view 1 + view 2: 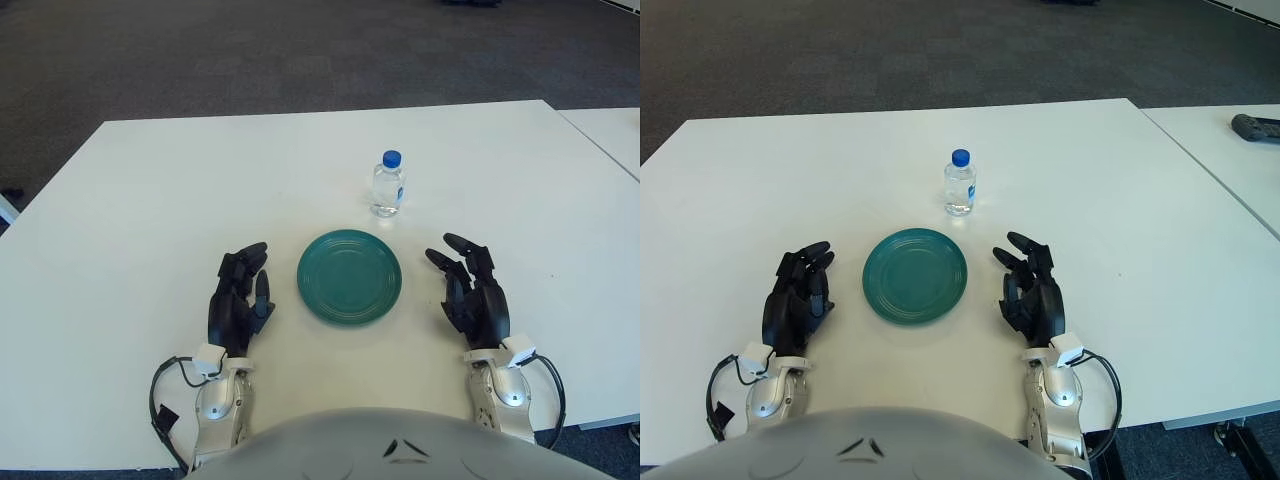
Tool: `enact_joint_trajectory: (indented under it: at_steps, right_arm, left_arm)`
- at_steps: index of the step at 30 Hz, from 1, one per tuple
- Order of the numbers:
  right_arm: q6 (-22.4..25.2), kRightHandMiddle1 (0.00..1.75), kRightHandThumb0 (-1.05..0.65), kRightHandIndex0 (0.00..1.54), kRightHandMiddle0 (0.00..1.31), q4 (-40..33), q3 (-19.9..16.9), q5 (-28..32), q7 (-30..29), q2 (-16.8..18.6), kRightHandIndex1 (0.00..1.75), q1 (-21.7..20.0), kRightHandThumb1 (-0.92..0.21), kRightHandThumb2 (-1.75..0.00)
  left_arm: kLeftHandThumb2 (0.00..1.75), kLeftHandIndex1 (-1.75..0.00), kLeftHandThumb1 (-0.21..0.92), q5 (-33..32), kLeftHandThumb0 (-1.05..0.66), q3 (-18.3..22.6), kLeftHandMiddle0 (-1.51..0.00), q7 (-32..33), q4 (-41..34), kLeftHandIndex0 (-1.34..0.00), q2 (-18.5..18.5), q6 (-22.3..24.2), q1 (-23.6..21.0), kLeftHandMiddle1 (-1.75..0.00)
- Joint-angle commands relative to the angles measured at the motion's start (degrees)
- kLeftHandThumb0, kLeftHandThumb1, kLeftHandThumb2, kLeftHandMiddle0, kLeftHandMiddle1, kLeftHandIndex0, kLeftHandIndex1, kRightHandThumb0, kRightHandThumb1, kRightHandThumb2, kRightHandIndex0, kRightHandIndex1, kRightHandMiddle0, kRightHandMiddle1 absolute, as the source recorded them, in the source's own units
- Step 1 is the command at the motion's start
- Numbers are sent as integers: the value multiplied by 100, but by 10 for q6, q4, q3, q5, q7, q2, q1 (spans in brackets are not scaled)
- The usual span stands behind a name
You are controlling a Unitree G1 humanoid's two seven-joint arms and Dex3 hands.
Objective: Put the bottle into the plate.
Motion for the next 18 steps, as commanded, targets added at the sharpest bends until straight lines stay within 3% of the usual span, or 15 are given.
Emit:
enact_joint_trajectory:
  at_steps: [1, 18]
  right_arm:
    - [24, 100, -61, 56, 10, 54, -3, 8, -1, 3, 68, 19, -92, -62]
    - [26, 100, -61, 55, 10, 53, -5, 8, -3, 2, 68, 19, -92, -63]
  left_arm:
    - [68, -108, 92, 1, -65, -4, -59, 3, 27, -23, -4, 30, 27, -90]
    - [68, -107, 92, 3, -64, -5, -59, 4, 27, -22, -6, 28, 29, -90]
